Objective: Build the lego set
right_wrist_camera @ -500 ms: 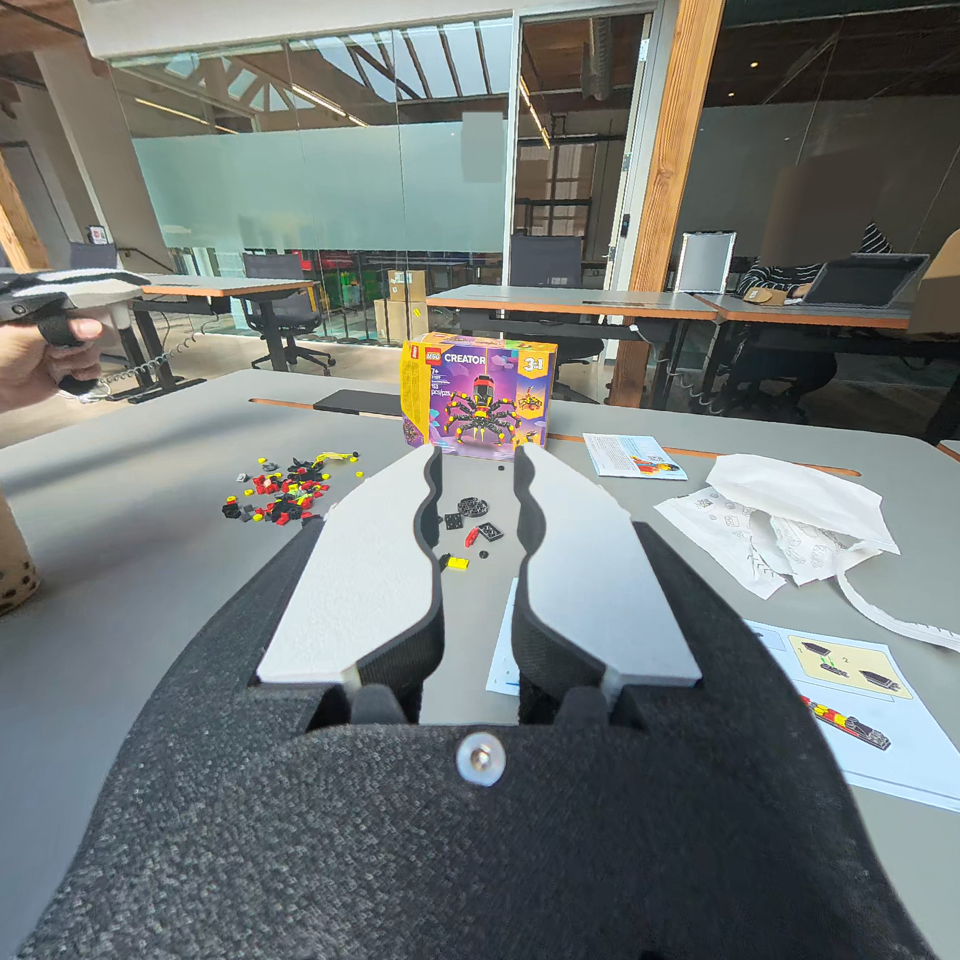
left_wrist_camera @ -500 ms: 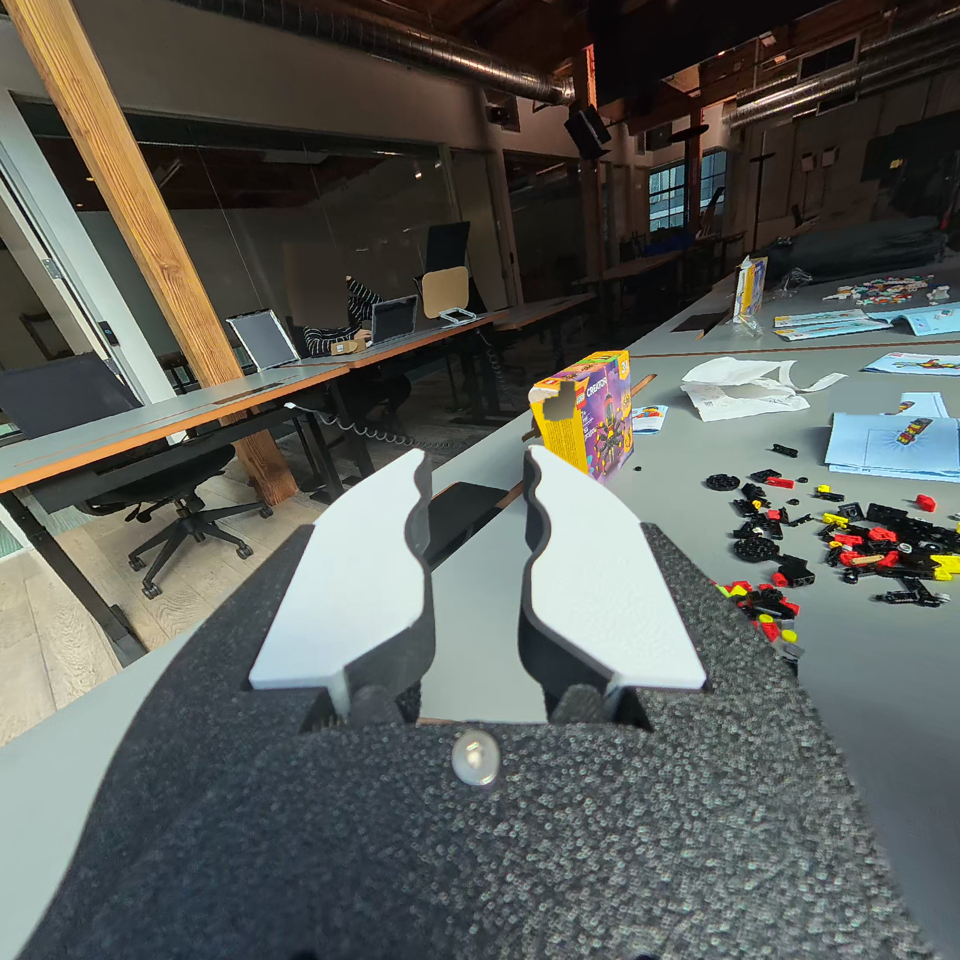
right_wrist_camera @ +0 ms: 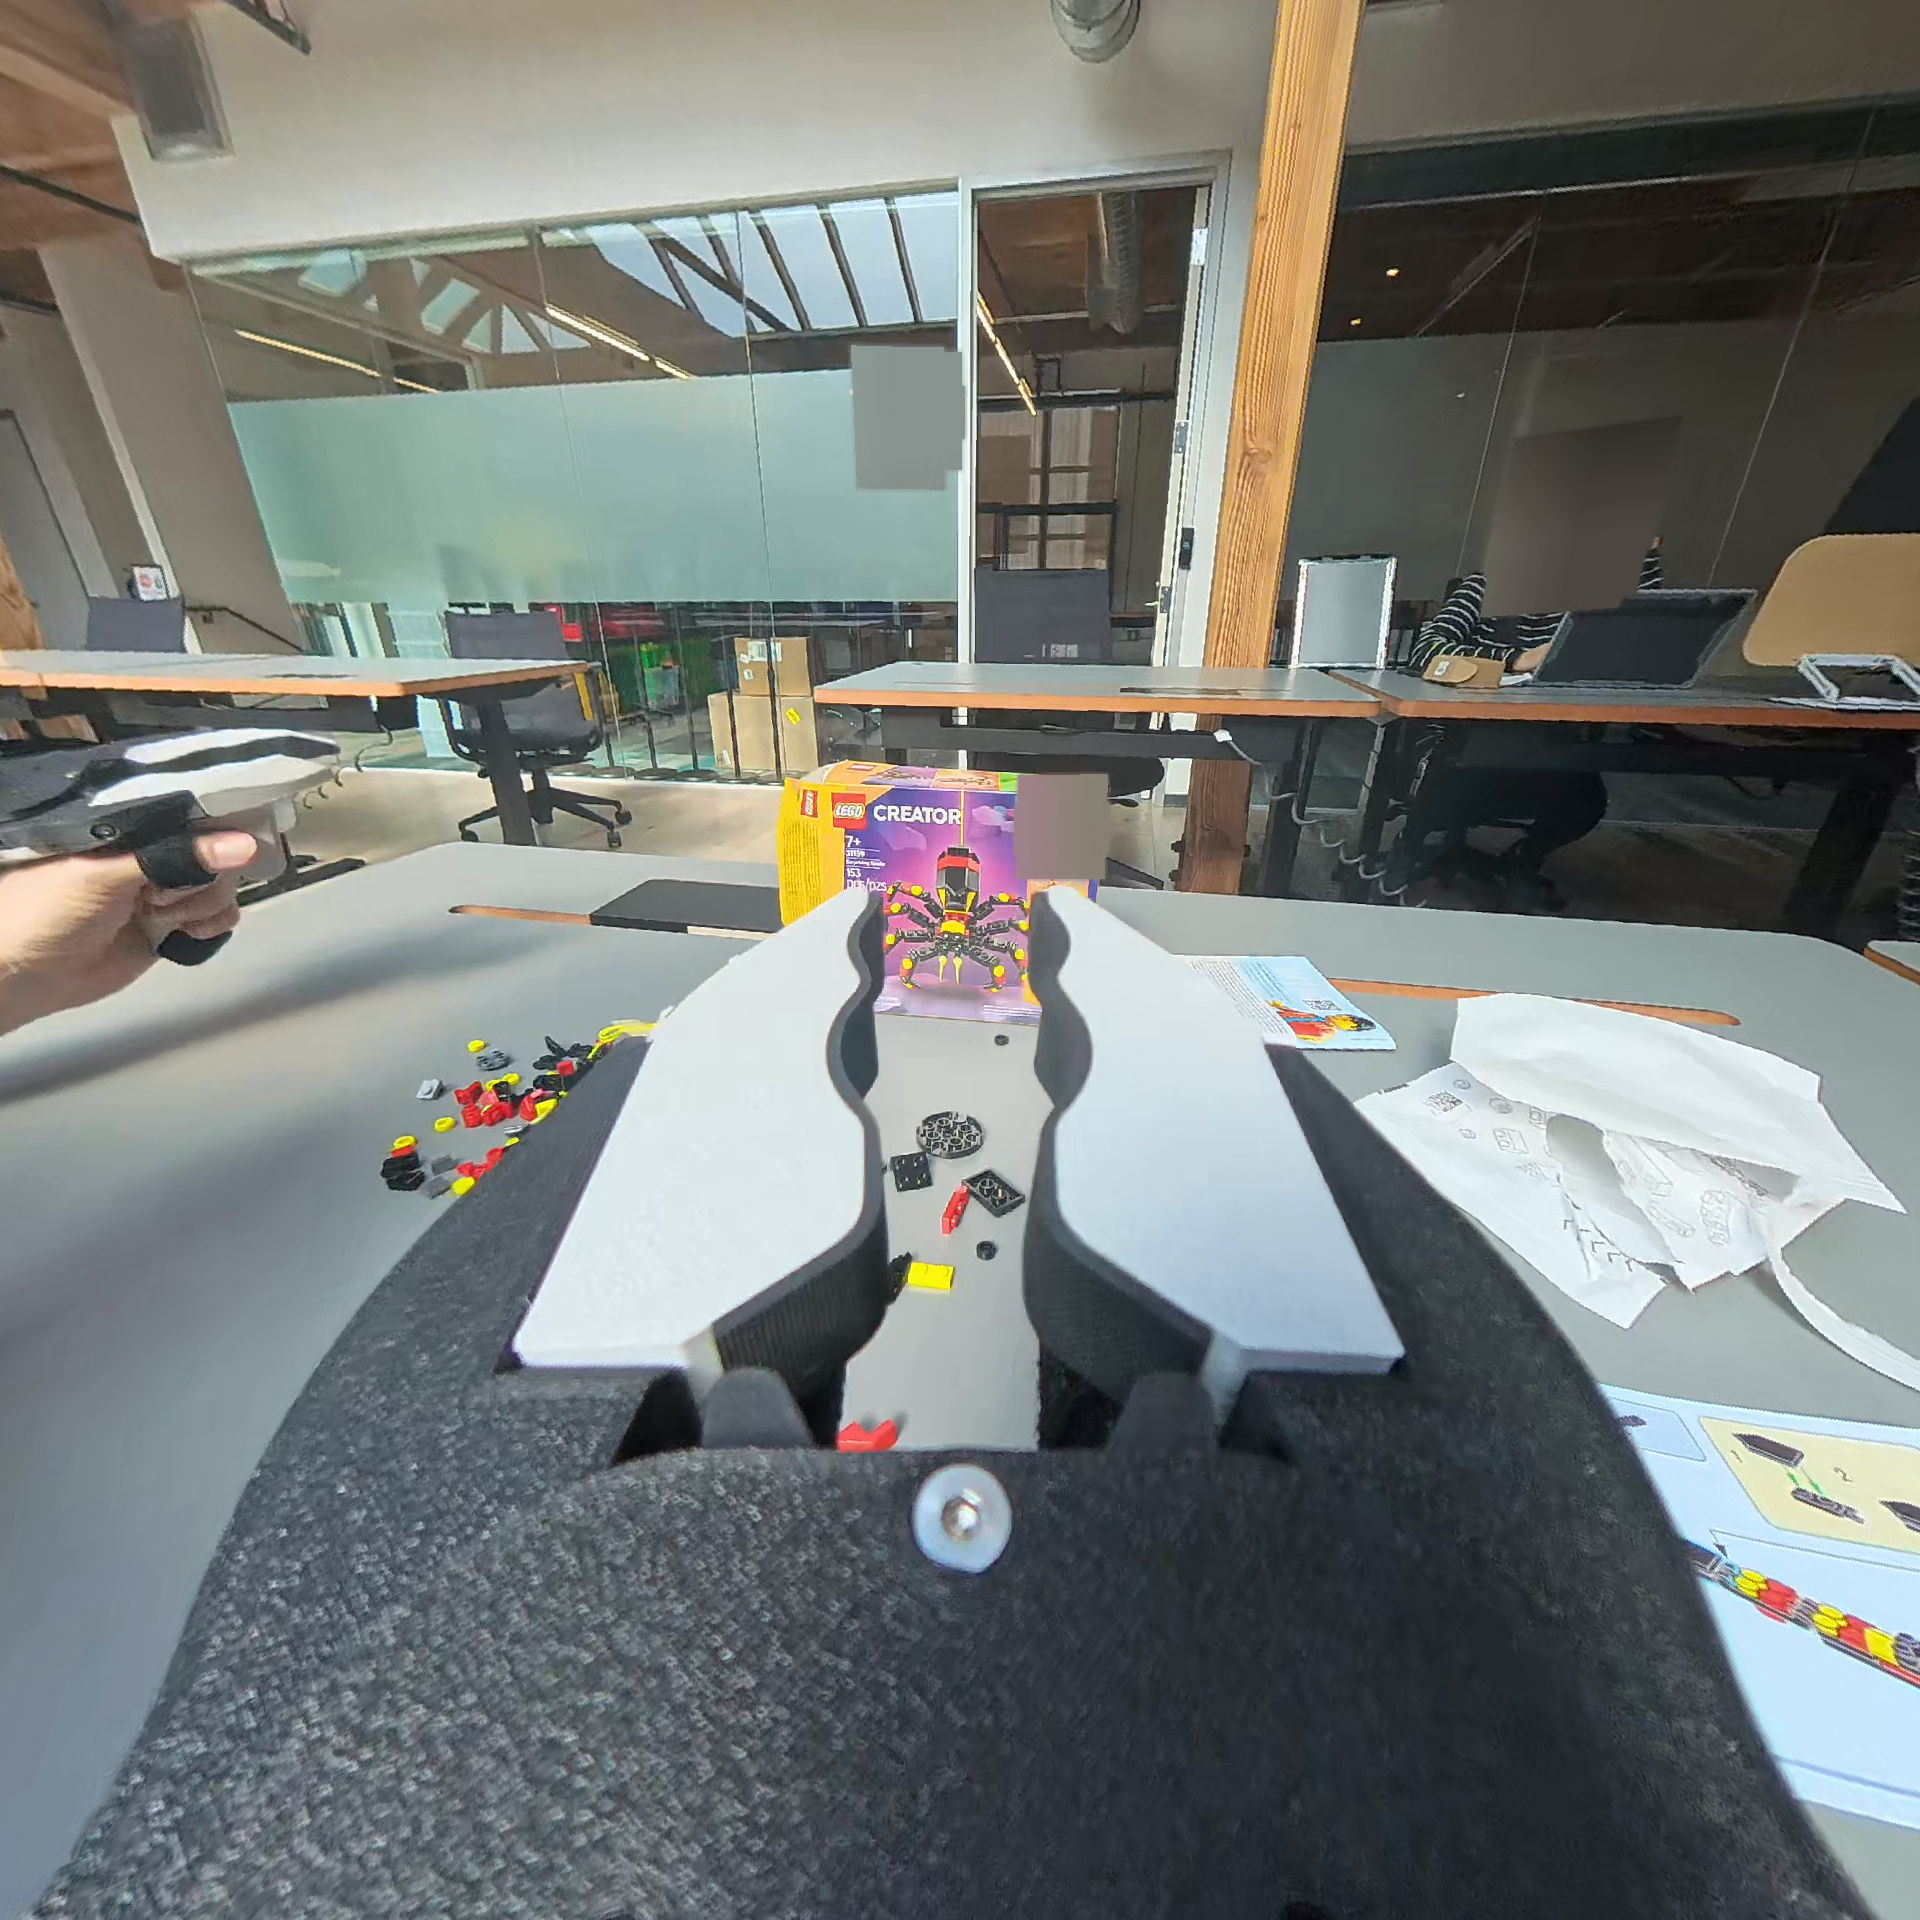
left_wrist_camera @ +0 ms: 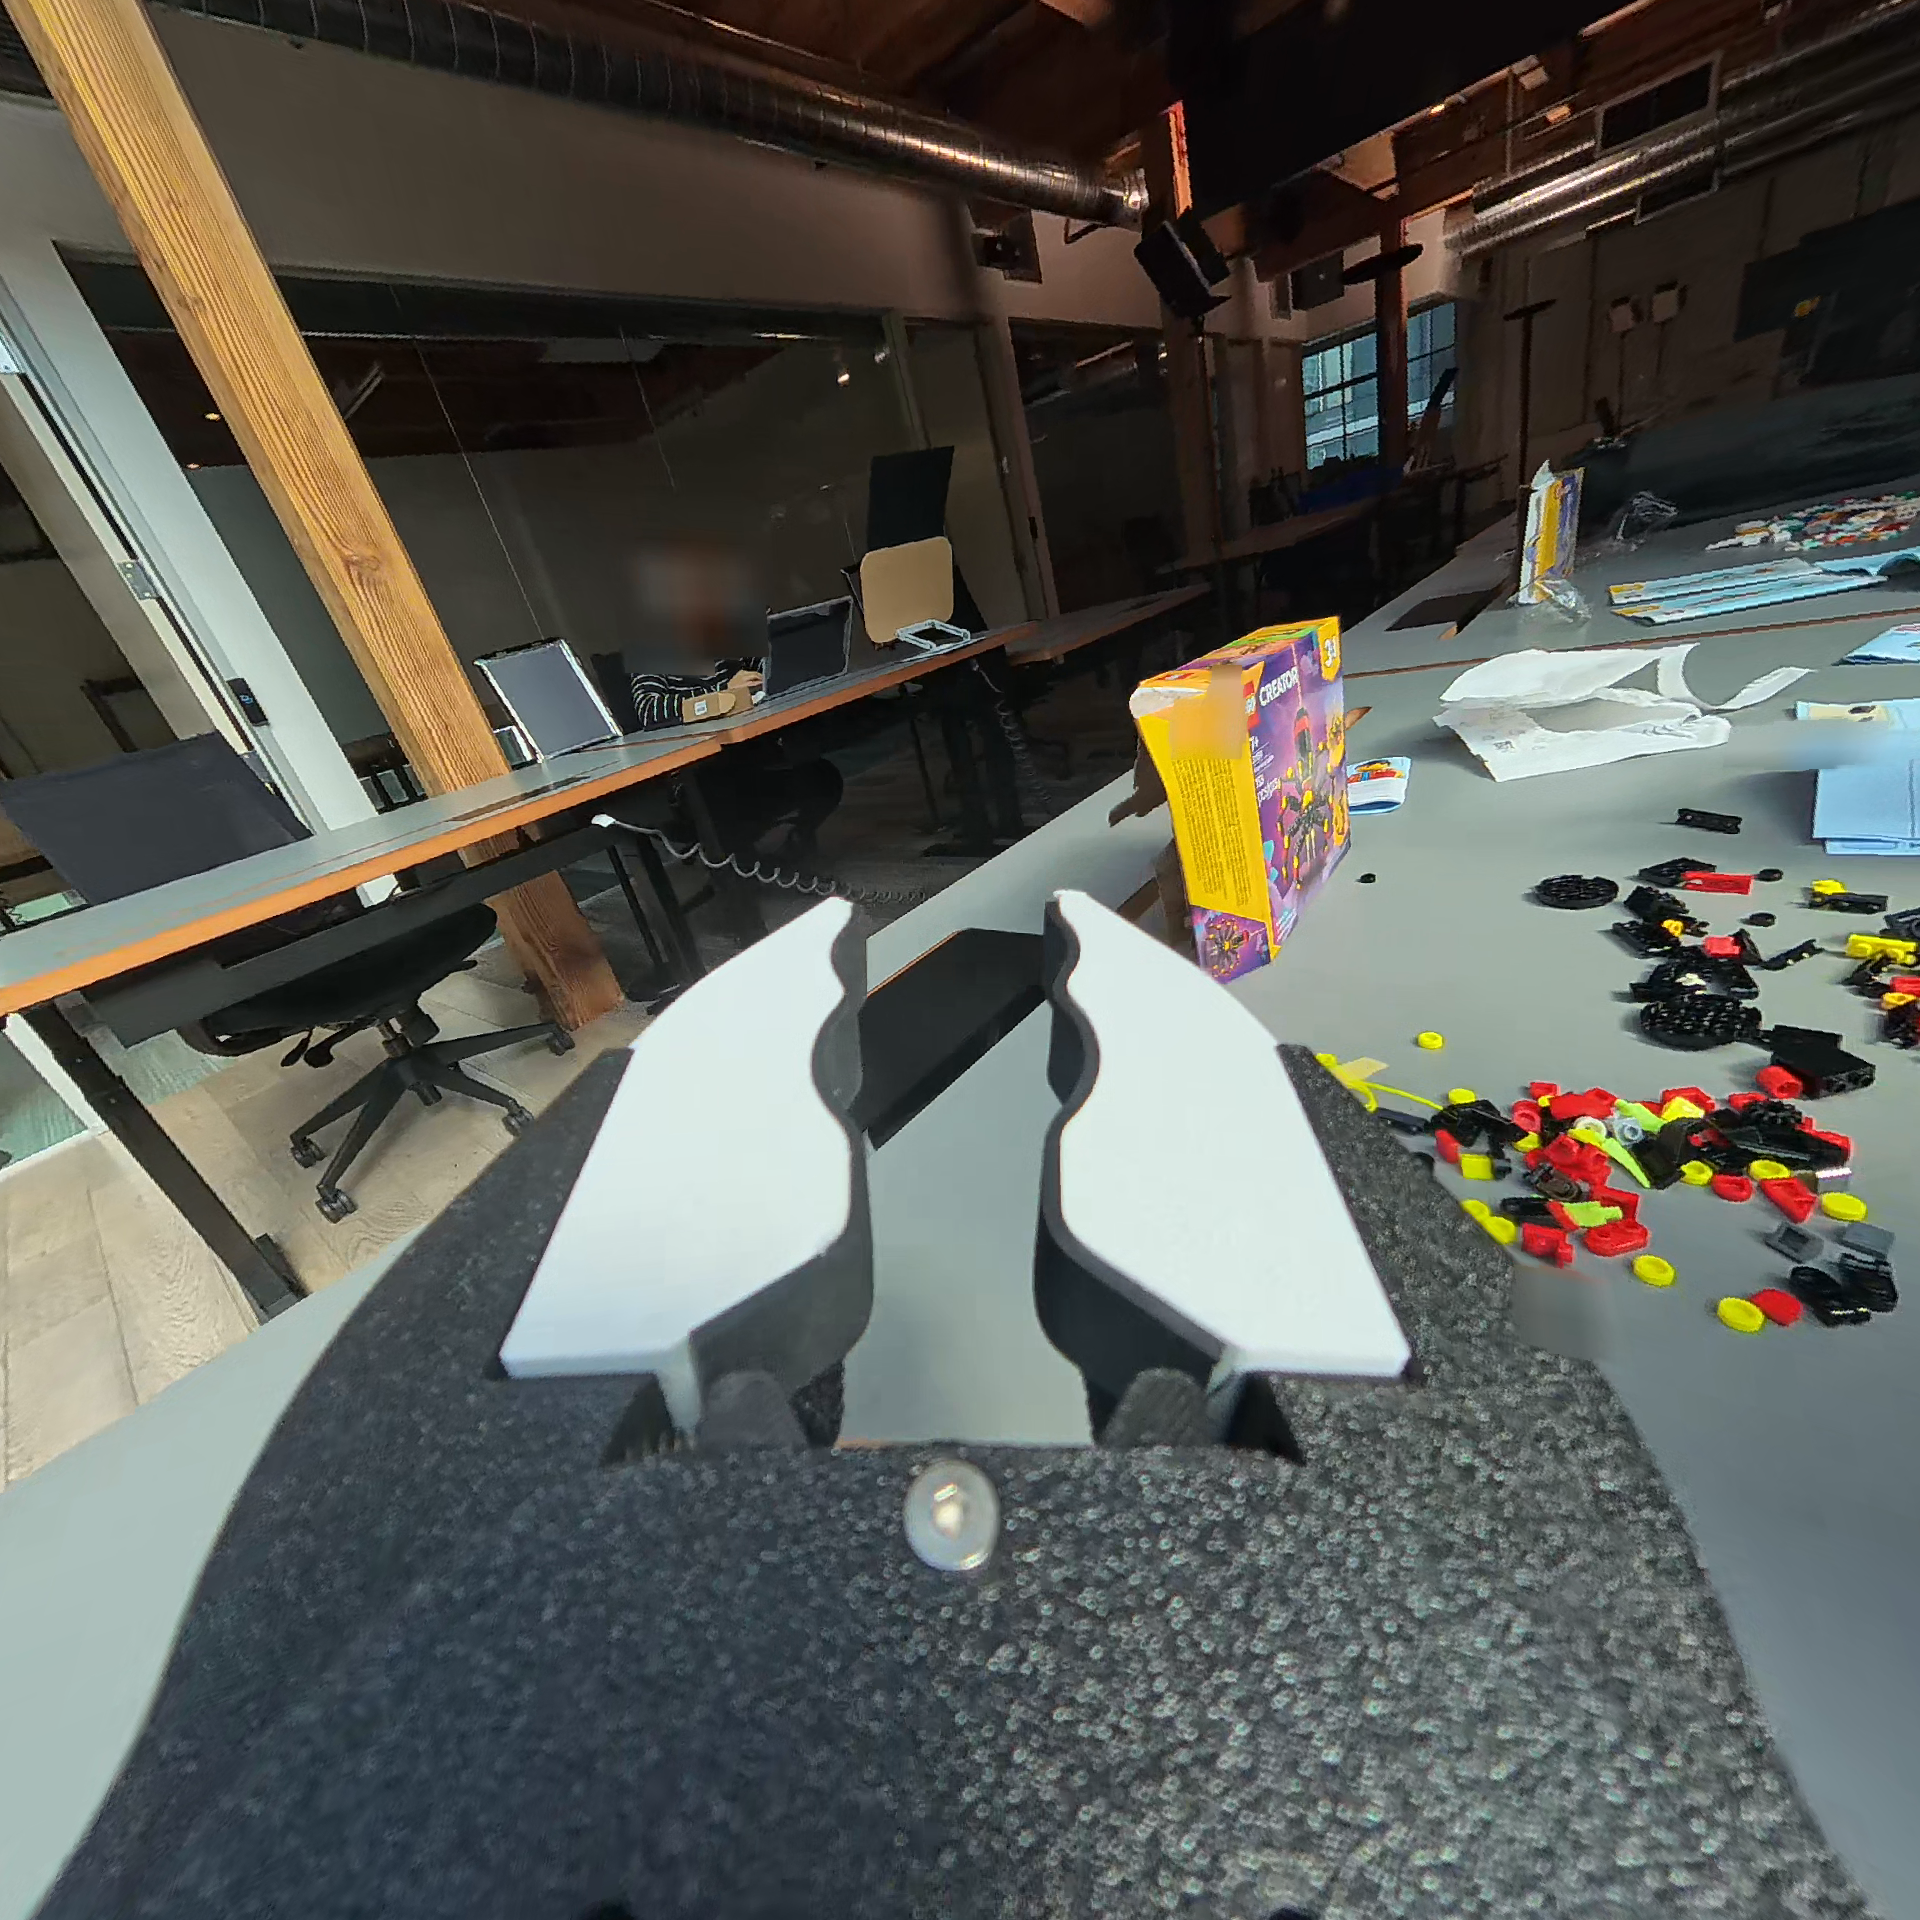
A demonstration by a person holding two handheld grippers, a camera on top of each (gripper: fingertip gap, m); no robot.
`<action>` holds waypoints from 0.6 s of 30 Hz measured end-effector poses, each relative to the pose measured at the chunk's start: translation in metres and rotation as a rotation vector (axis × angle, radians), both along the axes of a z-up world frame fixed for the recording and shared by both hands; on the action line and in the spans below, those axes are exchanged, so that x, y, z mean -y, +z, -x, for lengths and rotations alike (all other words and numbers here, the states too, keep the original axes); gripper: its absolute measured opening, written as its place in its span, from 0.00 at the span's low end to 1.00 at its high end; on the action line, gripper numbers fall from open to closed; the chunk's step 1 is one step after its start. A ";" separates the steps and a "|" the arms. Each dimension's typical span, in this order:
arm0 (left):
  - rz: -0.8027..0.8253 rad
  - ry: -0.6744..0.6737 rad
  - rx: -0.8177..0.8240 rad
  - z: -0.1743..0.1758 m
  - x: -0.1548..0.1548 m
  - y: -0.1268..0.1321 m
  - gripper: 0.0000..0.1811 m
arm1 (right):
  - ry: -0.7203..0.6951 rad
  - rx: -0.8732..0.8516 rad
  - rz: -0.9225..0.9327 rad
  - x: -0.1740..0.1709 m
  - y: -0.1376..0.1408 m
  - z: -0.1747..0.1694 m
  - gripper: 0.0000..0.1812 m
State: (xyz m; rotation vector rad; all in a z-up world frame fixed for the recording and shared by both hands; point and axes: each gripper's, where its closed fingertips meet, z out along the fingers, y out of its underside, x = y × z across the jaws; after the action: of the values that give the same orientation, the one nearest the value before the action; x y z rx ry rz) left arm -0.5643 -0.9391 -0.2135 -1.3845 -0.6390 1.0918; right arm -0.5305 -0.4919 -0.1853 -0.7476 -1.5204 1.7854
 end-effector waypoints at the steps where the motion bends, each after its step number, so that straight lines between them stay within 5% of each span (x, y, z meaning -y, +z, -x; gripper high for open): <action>1: 0.002 0.014 0.006 0.003 0.002 -0.006 0.18 | -0.006 0.001 0.002 0.004 -0.003 0.005 0.14; 18: 0.002 0.020 -0.096 -0.001 -0.006 -0.012 0.17 | -0.002 -0.155 -0.052 0.075 -0.010 0.018 0.14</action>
State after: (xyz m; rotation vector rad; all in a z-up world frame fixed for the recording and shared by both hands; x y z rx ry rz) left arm -0.5631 -0.9335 -0.2252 -1.3215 -0.5831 1.1681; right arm -0.5487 -0.5669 -0.1948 -0.5707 -1.4567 1.7529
